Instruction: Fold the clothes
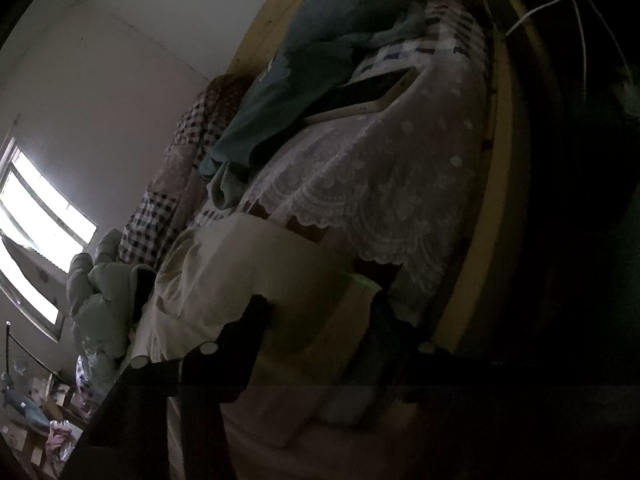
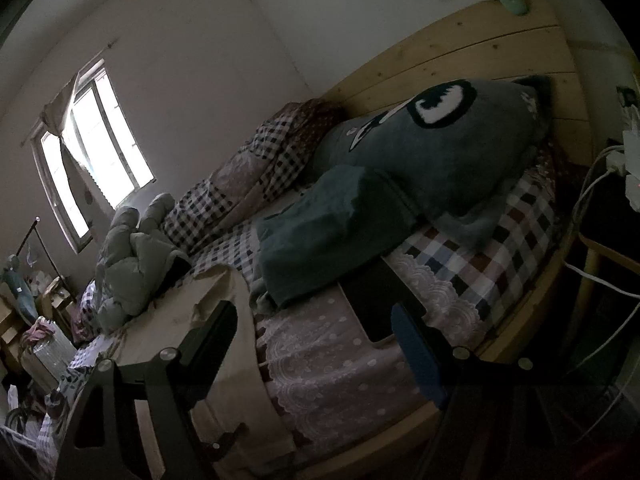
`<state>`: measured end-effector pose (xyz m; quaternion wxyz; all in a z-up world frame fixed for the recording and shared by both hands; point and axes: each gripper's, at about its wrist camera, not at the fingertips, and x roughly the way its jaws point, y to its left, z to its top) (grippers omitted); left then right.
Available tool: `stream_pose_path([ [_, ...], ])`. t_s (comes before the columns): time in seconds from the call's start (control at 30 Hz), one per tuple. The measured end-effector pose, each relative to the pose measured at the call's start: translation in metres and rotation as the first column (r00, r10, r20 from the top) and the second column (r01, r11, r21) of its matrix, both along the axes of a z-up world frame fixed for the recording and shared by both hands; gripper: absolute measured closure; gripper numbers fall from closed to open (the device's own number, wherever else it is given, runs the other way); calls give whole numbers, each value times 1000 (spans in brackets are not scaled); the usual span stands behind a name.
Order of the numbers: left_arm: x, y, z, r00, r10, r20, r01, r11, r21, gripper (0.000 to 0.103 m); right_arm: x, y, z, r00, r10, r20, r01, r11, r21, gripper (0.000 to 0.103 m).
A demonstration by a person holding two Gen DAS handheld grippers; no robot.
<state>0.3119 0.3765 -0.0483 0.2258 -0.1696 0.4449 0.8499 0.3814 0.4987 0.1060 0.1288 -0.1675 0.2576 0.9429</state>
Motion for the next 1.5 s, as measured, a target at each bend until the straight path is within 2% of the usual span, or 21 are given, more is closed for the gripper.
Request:
stream_pose_path([
  [0.1,0,3,-1,1000,-7,-11,7,1000,-10,60,0,1,0,1000,-1,-3,1,1000,-3,20],
  [0.23,2,4,-4,1000,-16,-20,16,1000,-25,60,2,1,0,1000,-1,-6,1,1000,-4,20],
  [0.33,5,5,-6,999,-28,-28,27,999,-34,59,4,2,0,1000,-2,-9,2,1000,-6,20],
  [0.43,8,6,-8,999,-39,-35,37,998,-43,52,4,4,-1,1000,-5,-10,5,1000,-11,20],
  [0.63,17,11,-17,996,-77,-52,72,995,-75,51,6,6,-1,1000,-2,-16,2,1000,-19,20],
  [0.73,15,10,-17,997,-59,-47,57,997,-52,52,7,7,-1,1000,0,-18,-1,1000,-20,20],
  [0.83,12,7,-12,998,-42,-44,41,999,-24,70,7,7,-1,1000,-1,-18,1,1000,-24,20],
  [0.9,9,2,-4,999,-34,-22,34,999,21,91,7,8,-1,1000,-3,-18,2,1000,-27,20],
  [1.03,3,-13,23,996,-41,73,29,987,160,98,7,8,-1,1000,0,-22,-1,1000,-29,20],
  [1.1,2,-24,41,990,-55,132,21,969,246,100,7,7,-1,1000,1,-22,-2,1000,-29,20],
  [1.2,-3,-46,74,971,-84,222,-12,917,400,101,7,6,-1,1000,4,-25,-5,1000,-28,20],
  [1.33,-17,-85,119,939,-126,319,-86,814,574,101,3,3,-1,999,36,-18,-37,999,-24,20],
  [1.47,-42,-127,149,897,-150,416,-204,695,689,101,-7,-8,-2,995,104,3,-104,995,-5,20],
  [1.5,-48,-138,153,892,-144,428,-228,675,702,101,-10,-12,-2,992,123,8,-123,992,1,20],
])
